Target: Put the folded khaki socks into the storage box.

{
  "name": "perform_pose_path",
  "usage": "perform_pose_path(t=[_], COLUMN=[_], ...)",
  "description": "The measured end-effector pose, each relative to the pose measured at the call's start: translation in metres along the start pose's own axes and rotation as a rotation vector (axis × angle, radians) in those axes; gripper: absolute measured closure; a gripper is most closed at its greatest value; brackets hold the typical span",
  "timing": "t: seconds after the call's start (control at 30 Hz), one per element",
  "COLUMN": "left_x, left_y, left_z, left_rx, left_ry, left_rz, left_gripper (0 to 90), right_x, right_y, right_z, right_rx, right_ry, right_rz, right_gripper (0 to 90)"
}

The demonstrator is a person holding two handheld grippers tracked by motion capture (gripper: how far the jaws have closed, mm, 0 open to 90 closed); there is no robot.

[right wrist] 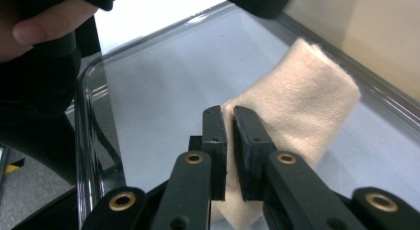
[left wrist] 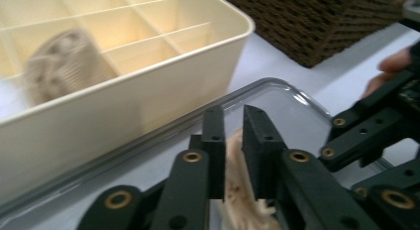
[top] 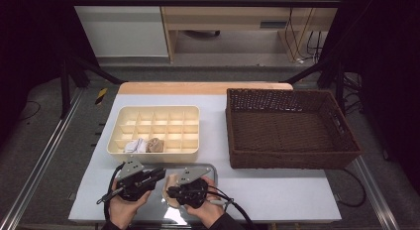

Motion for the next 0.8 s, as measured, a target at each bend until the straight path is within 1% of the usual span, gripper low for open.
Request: perform_pose_path(t=[0.1, 0.2, 0.27, 0.3, 0.43, 0.47, 0.6, 0.8], left_x=[0.001, -0.002, -0.005, -0.007, -0.013, -0.013, -0.016, -0.019], left_y=[0.005, 0.006, 0.003, 0.002, -0.002, -0.003, -0.002, 0.003], left_z=[0.008, 0.016, 0.019, 0.02, 0.023, 0.023, 0.024, 0.023], left_rx=[-0.005, 0.025, 0.028, 0.038, 0.053, 0.049, 0.052, 0.046], left_ry=[-0.023, -0.063, -0.087, -0.095, -0.124, -0.131, -0.139, -0.153], left_rz=[0.015, 0.035, 0.029, 0.031, 0.02, 0.02, 0.025, 0.029], left_gripper=[70.1, 65.1, 64.4, 64.4, 64.6, 64.8, 65.0, 65.1], right_x=[0.0, -0.001, -0.001, -0.001, -0.002, -0.002, -0.005, -0.011], right_y=[0.0, -0.002, -0.002, -0.002, -0.002, -0.002, 0.001, 0.007], right_z=[0.0, -0.001, -0.001, -0.002, -0.004, -0.006, -0.01, -0.022], right_rx=[-0.002, -0.005, -0.006, -0.006, -0.003, -0.004, -0.004, -0.027], right_ry=[0.0, 0.004, 0.004, 0.003, -0.003, -0.006, -0.008, -0.014], right_rz=[-0.001, -0.006, -0.008, -0.009, -0.008, -0.005, 0.007, 0.022], right_gripper=[84.2, 84.2, 84.1, 84.0, 83.8, 83.6, 83.1, 80.4])
Point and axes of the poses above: each handheld gripper's, and its own axes: z roughly forward along the jaws, x roughly out of its top, y roughly to its right, the point moved 2 cm from there along z, roughly forward along the jaws, and after that the axes turned 7 degrees about -x, right-handed, at the moved point
